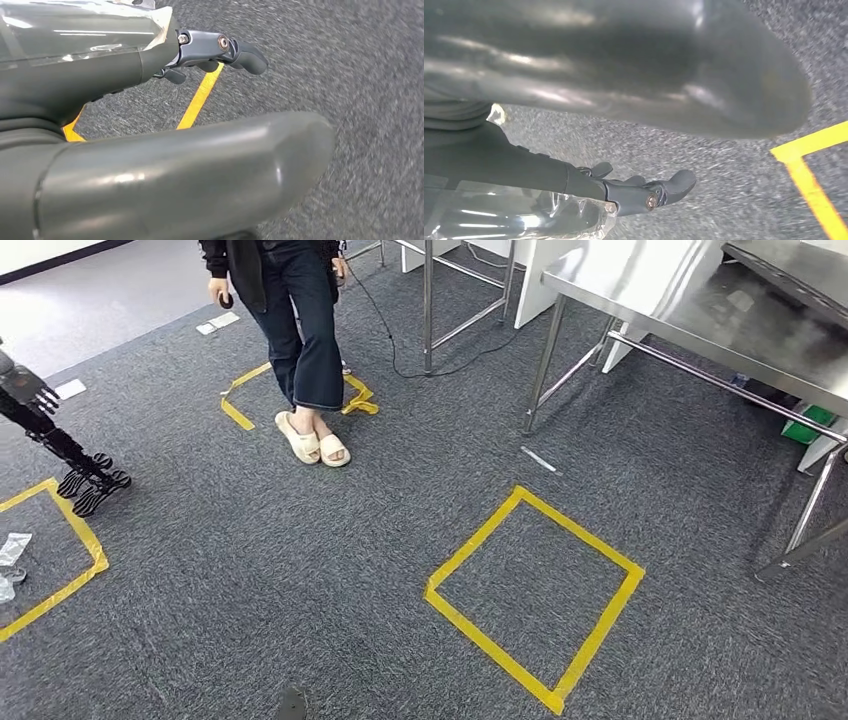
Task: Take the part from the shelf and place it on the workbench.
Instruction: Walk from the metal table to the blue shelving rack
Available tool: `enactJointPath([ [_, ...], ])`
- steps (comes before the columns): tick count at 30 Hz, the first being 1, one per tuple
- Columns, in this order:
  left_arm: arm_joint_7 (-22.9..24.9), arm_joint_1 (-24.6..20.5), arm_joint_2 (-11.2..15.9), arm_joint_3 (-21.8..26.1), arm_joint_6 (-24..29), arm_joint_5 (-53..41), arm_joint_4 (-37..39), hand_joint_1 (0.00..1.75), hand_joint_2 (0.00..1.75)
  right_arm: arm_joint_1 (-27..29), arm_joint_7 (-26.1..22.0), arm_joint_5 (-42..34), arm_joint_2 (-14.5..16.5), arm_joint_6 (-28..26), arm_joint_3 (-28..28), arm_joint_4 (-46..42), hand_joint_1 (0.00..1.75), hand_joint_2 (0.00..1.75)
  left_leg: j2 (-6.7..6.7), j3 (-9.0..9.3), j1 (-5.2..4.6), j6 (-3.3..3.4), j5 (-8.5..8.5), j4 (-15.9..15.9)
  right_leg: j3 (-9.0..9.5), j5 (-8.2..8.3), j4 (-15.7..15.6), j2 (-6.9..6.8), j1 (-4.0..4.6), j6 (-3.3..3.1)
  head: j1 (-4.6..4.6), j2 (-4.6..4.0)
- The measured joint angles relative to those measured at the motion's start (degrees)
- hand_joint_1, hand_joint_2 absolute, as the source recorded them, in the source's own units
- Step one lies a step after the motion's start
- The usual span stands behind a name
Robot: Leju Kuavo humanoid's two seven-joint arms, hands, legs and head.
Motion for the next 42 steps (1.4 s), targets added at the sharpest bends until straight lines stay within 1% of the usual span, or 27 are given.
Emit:
enactJointPath([
  [2,-0.32,-0.03,-0.19,0.18,0.20,-0.01,-0.07,0.00,0.00,-0.02,-0.09,-0.07,-0.09,-0.11,-0.01,0.00,0.00,0.00,1.76,3.06,-0.13,0.36,1.43,-5.33,0.00,-0.51,0.26,-1.06,0.31,0.82,0.20,0.00],
  [3,-0.41,-0.03,-0.30,0.23,0.26,-0.02,-0.10,0.00,0.00,-0.07,-0.10,-0.08,-0.14,-0.19,-0.02,-0.01,0.00,0.00,1.88,3.40,-0.41,0.79,1.38,-6.06,0.13,-0.68,0.31,-1.55,0.52,1.20,0.37,0.00],
  [5,-0.47,0.08,-0.33,0.29,0.36,-0.03,-0.13,0.00,0.00,-0.28,-0.10,-0.04,-0.12,-0.31,-0.02,-0.03,0.00,0.00,0.44,3.21,-0.84,1.91,1.55,-6.20,0.47,-0.86,0.26,-2.47,0.42,1.88,0.60,0.00],
  [7,-0.46,0.18,-0.24,0.36,0.45,0.02,-0.13,0.00,0.00,-0.44,-0.10,0.12,-0.05,-0.42,-0.01,-0.07,0.00,0.00,-0.81,3.20,-0.94,2.89,1.93,-6.53,-0.17,-2.11,2.07,-0.58,0.07,2.26,0.72,0.00],
  [9,-0.37,0.09,-0.19,0.41,0.21,0.05,-0.13,0.00,0.00,-0.39,-0.09,0.30,0.02,-0.52,0.00,-0.08,0.00,0.00,-2.11,3.11,-0.92,3.60,2.20,-6.68,-3.14,-5.13,8.42,3.05,-0.16,1.94,0.95,0.00],
  [11,-0.14,0.04,-0.17,0.45,-0.25,0.05,-0.13,0.00,0.00,-0.21,-0.05,0.38,0.06,-0.60,0.00,-0.08,0.00,0.00,-3.75,2.92,-1.09,3.94,2.32,-6.67,-7.02,-7.67,16.02,4.62,-0.07,1.74,1.01,0.00],
  [12,-0.03,0.08,-0.12,0.47,-0.38,0.05,-0.13,0.00,0.00,-0.14,-0.05,0.38,0.05,-0.63,-0.01,-0.08,0.00,0.00,-4.63,2.88,-1.18,4.00,2.38,-6.65,-8.00,-7.77,17.55,4.85,0.00,1.93,1.01,0.00],
  [13,0.07,0.13,-0.06,0.49,-0.42,0.06,-0.13,0.00,0.00,-0.13,-0.09,0.36,0.04,-0.66,-0.01,-0.08,0.00,0.00,-5.47,2.90,-1.25,4.01,2.42,-6.64,-7.84,-6.89,16.68,5.01,0.01,2.27,1.01,0.00],
  [15,0.15,0.17,0.03,0.51,-0.43,0.05,-0.14,0.00,0.00,-0.20,-0.31,0.23,0.03,-0.72,-0.02,-0.08,0.00,0.00,-7.01,2.98,-1.26,3.87,2.55,-6.61,-4.71,-3.34,9.22,6.22,-0.14,3.02,1.04,0.00],
  [16,0.16,0.16,0.04,0.51,-0.43,0.05,-0.14,0.00,0.00,-0.24,-0.44,0.16,0.04,-0.74,-0.02,-0.08,0.00,0.00,-7.71,2.95,-1.36,3.68,2.61,-6.54,-3.11,-1.81,5.40,7.13,-0.16,3.07,1.06,0.00],
  [18,0.18,0.19,0.03,0.51,-0.43,0.04,-0.16,0.00,0.00,-0.29,-0.62,0.08,0.07,-0.78,-0.02,-0.08,0.00,0.00,-8.69,2.74,-1.48,3.14,2.83,-6.51,-1.52,-0.34,1.51,8.27,-0.06,2.57,1.04,0.00],
  [20,0.19,0.36,0.09,0.54,-0.42,0.04,-0.16,0.00,0.00,-0.36,-0.81,0.00,0.14,-0.97,-0.02,-0.09,0.00,0.00,-9.39,2.47,-1.44,2.44,3.18,-6.74,-1.34,0.03,1.23,7.47,0.13,1.67,1.01,0.00],
  [21,0.19,0.46,0.13,0.57,-0.41,0.05,-0.15,0.00,0.00,-0.42,-0.92,-0.02,0.16,-1.13,-0.03,-0.12,0.00,0.00,-8.91,2.25,-1.42,2.14,3.02,-6.57,-1.22,0.27,1.03,7.02,0.03,1.23,1.00,0.00],
  [23,0.18,0.52,0.20,0.62,-0.40,0.07,-0.16,0.00,0.00,-0.44,-1.19,-0.02,0.19,-1.41,-0.05,-0.20,0.00,0.00,-6.21,0.68,-1.44,1.66,0.79,-3.40,-1.16,0.70,0.59,5.89,-0.27,0.29,0.79,0.00],
  [24,0.18,0.49,0.21,0.62,-0.40,0.08,-0.16,0.00,0.00,-0.37,-1.27,-0.03,0.18,-1.50,-0.06,-0.23,0.00,0.00,-4.52,-0.84,-1.40,1.47,-1.20,-0.06,-1.16,0.74,0.54,5.23,-0.24,-0.01,0.69,0.00],
  [25,0.18,0.46,0.22,0.62,-0.40,0.10,-0.17,0.00,0.00,-0.26,-1.35,-0.04,0.18,-1.57,-0.06,-0.24,0.00,0.00,-3.54,-2.65,-1.29,1.25,-3.20,3.94,-1.21,0.72,0.53,4.51,-0.12,-0.23,0.60,0.00],
  [26,0.18,0.49,0.22,0.62,-0.40,0.12,-0.18,0.00,0.00,-0.17,-1.42,-0.07,0.18,-1.63,-0.06,-0.24,0.00,0.00,-3.09,-4.26,-1.13,1.03,-4.60,7.50,-1.24,0.70,0.54,3.75,-0.02,-0.33,0.59,0.00],
  [27,0.18,0.57,0.22,0.63,-0.40,0.14,-0.18,0.00,0.00,-0.13,-1.51,-0.09,0.17,-1.68,-0.06,-0.25,0.00,0.00,-2.85,-5.16,-0.97,0.85,-5.06,9.53,-1.27,0.67,0.55,3.05,0.03,-0.35,0.59,0.00],
  [28,0.18,0.64,0.24,0.64,-0.40,0.15,-0.18,0.00,0.00,-0.14,-1.60,-0.11,0.17,-1.71,-0.06,-0.25,0.00,0.00,-2.61,-4.91,-0.78,0.70,-4.42,9.30,-1.27,0.65,0.56,2.42,0.05,-0.36,0.57,0.00],
  [29,0.18,0.68,0.28,0.66,-0.40,0.16,-0.18,0.00,0.00,-0.17,-1.67,-0.12,0.19,-1.73,-0.06,-0.26,0.00,0.00,-2.19,-3.46,-0.59,0.60,-2.91,6.77,-1.22,0.59,0.57,1.85,0.03,-0.31,0.56,0.00],
  [31,0.18,0.58,0.32,0.71,-0.40,0.17,-0.19,0.00,0.00,-0.24,-1.76,-0.12,0.23,-1.74,-0.06,-0.26,0.00,0.00,0.06,1.03,-0.47,0.60,0.17,-1.08,-1.05,0.33,0.70,0.91,0.24,0.01,0.50,0.00],
  [33,0.14,0.43,0.26,0.74,-0.40,0.16,-0.22,0.00,0.00,-0.26,-1.80,-0.13,0.19,-1.78,-0.06,-0.27,0.00,0.00,1.65,3.44,-0.68,1.14,1.15,-5.46,-0.93,-0.03,0.87,0.08,0.68,0.57,0.67,0.00],
  [35,0.11,0.39,0.21,0.77,-0.39,0.14,-0.24,0.00,0.00,-0.27,-1.87,-0.16,0.14,-1.86,-0.06,-0.31,0.00,0.00,0.90,3.48,-1.09,2.02,1.17,-6.00,-0.67,-0.21,0.86,-0.88,0.83,1.19,0.91,0.00],
  [37,0.09,0.42,0.25,0.91,-0.32,0.18,-0.24,0.00,0.00,-0.37,-2.05,-0.19,0.16,-1.95,-0.06,-0.36,0.00,0.00,-0.19,3.47,-1.20,2.91,1.50,-6.29,-0.95,-1.00,1.81,0.10,0.54,1.70,0.94,0.00],
  [38,0.07,0.37,0.27,1.01,-0.28,0.21,-0.24,0.00,0.00,-0.40,-2.16,-0.19,0.22,-1.99,-0.06,-0.38,0.00,0.00,-0.72,3.45,-1.13,3.36,1.71,-6.45,-1.83,-2.15,3.80,1.37,0.41,1.69,0.98,0.00],
  [40,0.02,0.24,0.22,1.13,-0.21,0.23,-0.24,0.00,0.00,-0.32,-2.32,-0.19,0.32,-2.07,-0.06,-0.39,0.00,0.00,-1.88,3.24,-1.08,4.00,1.97,-6.51,-5.18,-5.43,10.92,3.94,0.22,1.25,1.05,0.00],
  [42,-0.02,0.26,0.17,1.16,-0.19,0.22,-0.24,0.00,0.00,-0.11,-2.37,-0.21,0.34,-2.13,-0.07,-0.39,0.00,0.00,-3.26,3.02,-1.16,4.21,2.12,-6.49,-8.32,-7.41,17.28,4.69,0.18,1.27,1.10,0.00],
])
